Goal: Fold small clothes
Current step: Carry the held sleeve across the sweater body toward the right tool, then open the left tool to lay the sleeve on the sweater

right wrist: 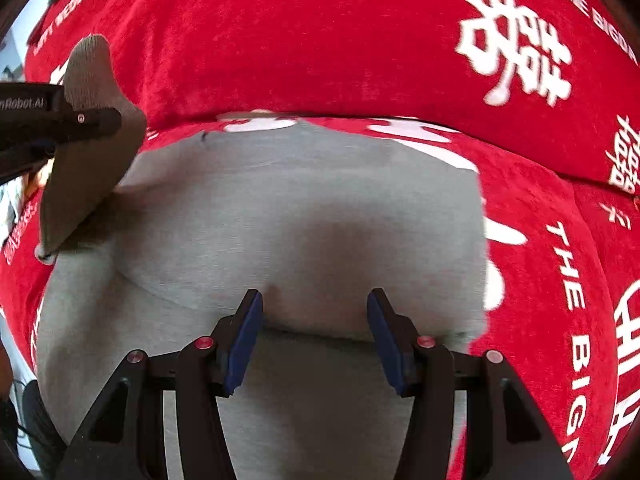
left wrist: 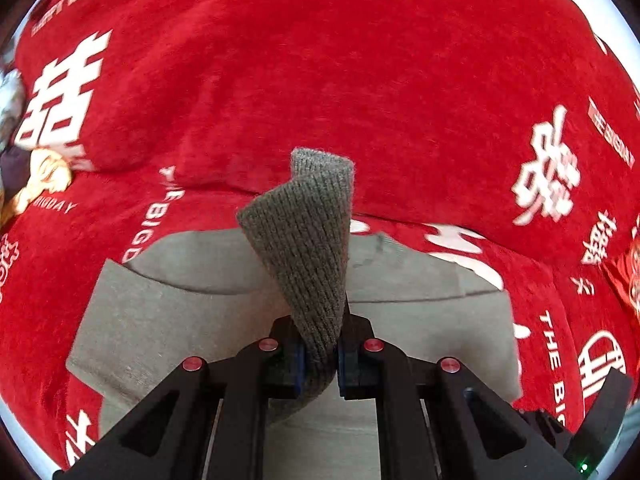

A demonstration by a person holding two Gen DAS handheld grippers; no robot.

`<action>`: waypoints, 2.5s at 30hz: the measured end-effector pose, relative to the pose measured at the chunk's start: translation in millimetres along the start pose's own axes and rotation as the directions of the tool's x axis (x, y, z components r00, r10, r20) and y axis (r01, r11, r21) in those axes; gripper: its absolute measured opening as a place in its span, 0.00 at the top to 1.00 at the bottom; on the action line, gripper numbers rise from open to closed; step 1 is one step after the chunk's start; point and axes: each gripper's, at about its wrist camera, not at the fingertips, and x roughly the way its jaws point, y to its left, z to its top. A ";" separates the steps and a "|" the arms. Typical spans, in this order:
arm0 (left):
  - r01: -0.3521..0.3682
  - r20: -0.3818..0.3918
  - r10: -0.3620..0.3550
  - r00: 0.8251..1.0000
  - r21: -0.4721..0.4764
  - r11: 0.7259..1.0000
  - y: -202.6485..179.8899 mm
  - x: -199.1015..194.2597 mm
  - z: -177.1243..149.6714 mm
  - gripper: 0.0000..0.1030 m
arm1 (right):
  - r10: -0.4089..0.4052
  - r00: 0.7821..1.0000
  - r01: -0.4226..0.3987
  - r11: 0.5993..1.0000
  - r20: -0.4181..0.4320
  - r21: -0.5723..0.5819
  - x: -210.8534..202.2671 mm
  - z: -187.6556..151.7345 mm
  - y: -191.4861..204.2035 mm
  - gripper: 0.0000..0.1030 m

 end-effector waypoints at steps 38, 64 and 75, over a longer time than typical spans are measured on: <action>0.156 -0.199 -0.135 0.971 0.095 0.983 -108.3 52.1 -63.8 0.88 | -0.071 0.995 0.068 0.996 0.066 0.051 -30.2 -33.3 -77.6 0.40; 0.280 -0.099 -0.274 0.957 0.053 0.959 -28.5 3.8 -85.6 0.00 | 0.214 0.972 -0.228 0.954 0.094 0.194 -41.2 -40.8 -95.1 0.40; 0.140 -0.139 -0.140 0.980 -0.014 0.990 20.7 35.0 -91.4 0.00 | 0.365 0.928 -0.368 0.871 0.074 0.325 -13.8 -25.2 -85.6 0.72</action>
